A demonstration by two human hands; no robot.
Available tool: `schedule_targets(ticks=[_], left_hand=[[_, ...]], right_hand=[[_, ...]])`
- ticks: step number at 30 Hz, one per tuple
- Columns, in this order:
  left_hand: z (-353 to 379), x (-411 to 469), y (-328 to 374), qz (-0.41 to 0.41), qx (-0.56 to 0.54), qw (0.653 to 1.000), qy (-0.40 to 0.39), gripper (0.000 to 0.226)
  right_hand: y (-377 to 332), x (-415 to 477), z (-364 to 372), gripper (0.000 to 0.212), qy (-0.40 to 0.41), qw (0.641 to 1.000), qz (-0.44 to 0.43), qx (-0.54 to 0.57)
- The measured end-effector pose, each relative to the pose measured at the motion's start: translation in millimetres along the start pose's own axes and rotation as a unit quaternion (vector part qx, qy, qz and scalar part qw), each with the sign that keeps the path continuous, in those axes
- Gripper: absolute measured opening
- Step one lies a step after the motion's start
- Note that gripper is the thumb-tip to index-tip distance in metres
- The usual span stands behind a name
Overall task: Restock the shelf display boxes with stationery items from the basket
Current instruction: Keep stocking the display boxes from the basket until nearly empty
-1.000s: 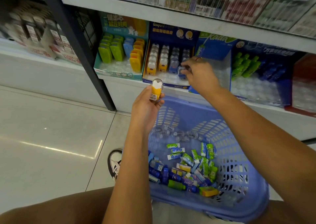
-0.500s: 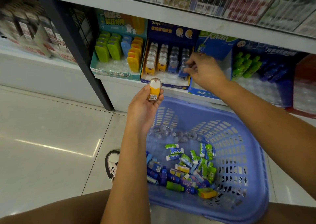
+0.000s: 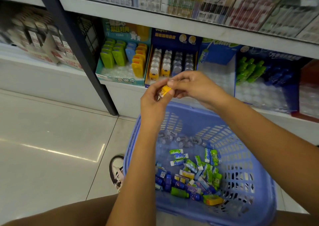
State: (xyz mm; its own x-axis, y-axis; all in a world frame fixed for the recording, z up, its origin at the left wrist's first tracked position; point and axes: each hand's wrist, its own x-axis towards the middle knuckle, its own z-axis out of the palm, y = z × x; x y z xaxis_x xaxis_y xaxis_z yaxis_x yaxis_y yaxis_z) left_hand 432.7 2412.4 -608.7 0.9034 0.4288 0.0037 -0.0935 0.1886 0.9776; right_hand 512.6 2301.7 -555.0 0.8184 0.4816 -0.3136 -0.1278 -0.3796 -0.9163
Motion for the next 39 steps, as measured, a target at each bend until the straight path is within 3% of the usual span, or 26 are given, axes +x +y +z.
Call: schedule_targets(ticks=[2, 4, 7, 9, 15, 25, 27, 29, 31, 33, 36, 39], left_hand=[[0.6, 5.2, 1.8, 0.031, 0.029, 0.999, 0.007, 0.035], [-2.6, 13.5, 0.2, 0.060, 0.122, 0.991, 0.013, 0.042], [-10.4, 24.9, -10.5, 0.091, 0.386, 0.918, -0.025, 0.048], [-12.8, 26.4, -18.4, 0.079, 0.470, 0.877, -0.064, 0.048], [-16.5, 27.4, -24.1, 0.084, 0.453, 0.885, -0.065, 0.046], [-16.1, 21.4, -24.1, 0.084, 0.424, 0.899, -0.067, 0.044], [-14.4, 11.5, -24.7, 0.104, 0.379, 0.919, -0.027, 0.034], [-10.9, 1.0, -31.1, 0.097, 0.341, 0.935, -0.002, 0.025], [-4.3, -6.8, -46.6, 0.044, 0.355, 0.933, -0.035, 0.017], [3.4, -14.3, -70.8, -0.032, 0.424, 0.897, -0.123, 0.016], [5.2, -37.7, -113.2, -0.146, 0.497, 0.814, -0.263, 0.020], [-0.8, -65.5, -151.9, -0.222, 0.549, 0.714, -0.373, 0.017]], right_hand=[[-5.0, 3.1, -1.0, 0.026, 0.008, 0.999, -0.011, 0.040], [-11.3, 13.2, -6.7, 0.023, 0.068, 0.994, -0.067, -0.051], [-17.6, 33.3, -10.6, 0.019, 0.133, 0.937, -0.172, -0.275], [-16.3, 46.8, -6.6, 0.021, 0.138, 0.907, -0.189, -0.349], [-3.3, 65.4, 5.0, 0.024, 0.127, 0.858, -0.191, -0.459], [-9.7, 70.8, 6.8, 0.027, 0.111, 0.828, -0.189, -0.516], [-9.2, 63.7, 7.5, 0.033, 0.103, 0.835, -0.190, -0.507], [3.1, 43.0, 5.5, 0.036, 0.113, 0.863, -0.195, -0.452], [29.7, 13.5, 2.9, 0.023, 0.137, 0.890, -0.201, -0.385], [70.2, -13.3, -1.4, 0.013, 0.127, 0.912, -0.143, -0.362], [144.0, -35.3, -10.5, 0.016, 0.040, 0.933, 0.061, -0.353], [216.8, -46.8, -21.0, 0.031, -0.028, 0.896, 0.226, -0.381]])
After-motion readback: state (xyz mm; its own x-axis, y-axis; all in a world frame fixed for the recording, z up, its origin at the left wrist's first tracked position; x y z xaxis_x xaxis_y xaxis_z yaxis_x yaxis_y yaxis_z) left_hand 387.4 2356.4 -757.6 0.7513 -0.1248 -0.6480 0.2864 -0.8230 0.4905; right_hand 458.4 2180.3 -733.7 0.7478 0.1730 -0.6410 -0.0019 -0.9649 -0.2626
